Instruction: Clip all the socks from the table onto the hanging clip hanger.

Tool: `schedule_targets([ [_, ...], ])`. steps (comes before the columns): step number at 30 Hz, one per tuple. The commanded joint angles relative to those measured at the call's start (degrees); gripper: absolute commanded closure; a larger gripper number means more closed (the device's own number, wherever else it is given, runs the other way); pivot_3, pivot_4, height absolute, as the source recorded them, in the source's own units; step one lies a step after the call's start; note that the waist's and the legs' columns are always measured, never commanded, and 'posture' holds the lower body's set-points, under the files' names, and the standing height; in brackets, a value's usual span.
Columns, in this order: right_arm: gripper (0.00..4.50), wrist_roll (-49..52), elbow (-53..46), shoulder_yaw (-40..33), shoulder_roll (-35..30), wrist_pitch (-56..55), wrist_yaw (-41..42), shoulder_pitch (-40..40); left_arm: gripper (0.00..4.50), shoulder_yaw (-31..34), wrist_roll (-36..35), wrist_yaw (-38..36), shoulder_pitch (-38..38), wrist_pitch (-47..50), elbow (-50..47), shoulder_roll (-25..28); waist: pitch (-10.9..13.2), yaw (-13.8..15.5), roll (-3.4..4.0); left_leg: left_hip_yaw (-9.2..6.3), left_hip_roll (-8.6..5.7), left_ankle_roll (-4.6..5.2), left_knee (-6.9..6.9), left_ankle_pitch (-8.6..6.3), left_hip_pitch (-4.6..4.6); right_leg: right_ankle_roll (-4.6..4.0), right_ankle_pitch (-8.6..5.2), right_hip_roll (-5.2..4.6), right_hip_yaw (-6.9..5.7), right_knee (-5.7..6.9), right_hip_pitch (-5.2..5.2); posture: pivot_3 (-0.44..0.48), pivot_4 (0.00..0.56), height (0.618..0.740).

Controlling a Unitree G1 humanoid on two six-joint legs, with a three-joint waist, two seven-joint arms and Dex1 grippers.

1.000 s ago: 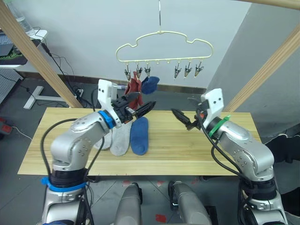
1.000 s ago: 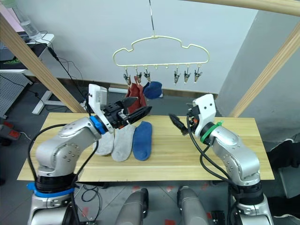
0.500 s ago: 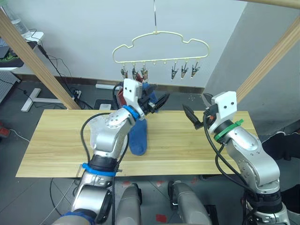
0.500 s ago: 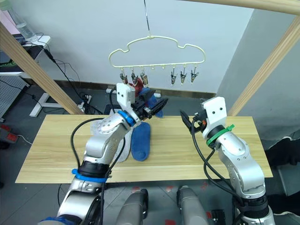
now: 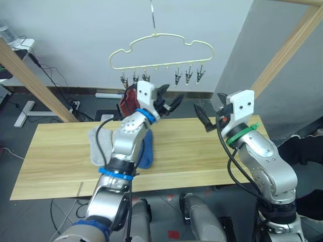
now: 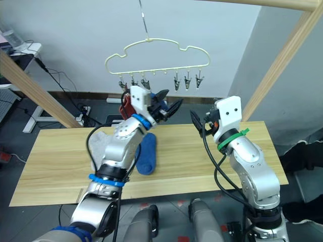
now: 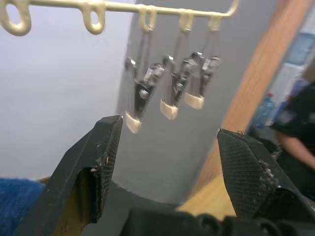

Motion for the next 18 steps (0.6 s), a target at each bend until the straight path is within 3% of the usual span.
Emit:
schedule_targets([
  [1,0.00,-2.56,1.59,1.68,2.34,-0.93,-2.82,-2.23,1.13,5.52,-7.15,-5.44,5.13,6.29,-11.55,6.96,0.00,-0.44,0.01,0.00,0.07,0.00,0.00,0.00,0.01,0.00,0.00,0.06,0.01,0.05,-0.03,-0.136,0.270,0.740],
  [2,0.00,-2.99,2.39,2.09,2.94,-1.50,-2.97,-2.41,1.13,6.54,-8.11,-6.61,6.56,7.05,-13.39,9.06,0.02,-0.33,0.03,0.00,0.12,0.00,-0.01,0.00,0.02,-0.02,-0.01,0.09,0.01,0.11,-0.05,-0.124,0.272,0.740],
  [7,1.60,-7.06,9.38,6.01,5.56,-5.57,-3.87,-5.38,1.17,11.62,-12.63,-10.18,13.50,9.59,-20.71,15.95,0.05,0.62,0.08,-0.08,0.16,-0.01,0.01,0.01,0.05,-0.07,-0.04,0.14,-0.08,0.13,-0.03,-0.068,0.281,0.740],
  [12,1.60,-10.28,18.20,7.67,9.37,-10.26,-5.49,-9.27,1.17,14.39,-15.44,-8.51,19.17,12.07,-29.40,17.63,0.06,1.67,0.09,0.03,0.08,-0.01,-0.02,0.01,0.03,-0.09,-0.05,0.02,-0.01,0.02,-0.05,-0.025,0.280,0.740],
  [18,1.60,-11.75,24.49,7.14,13.05,-13.99,-7.03,-12.15,1.17,15.22,-17.61,-5.21,20.95,15.29,-35.59,17.68,0.07,3.41,0.11,-0.05,0.07,-0.01,-0.15,0.01,-0.02,-0.12,-0.07,0.01,-0.09,-0.08,-0.06,0.017,0.279,0.740],
])
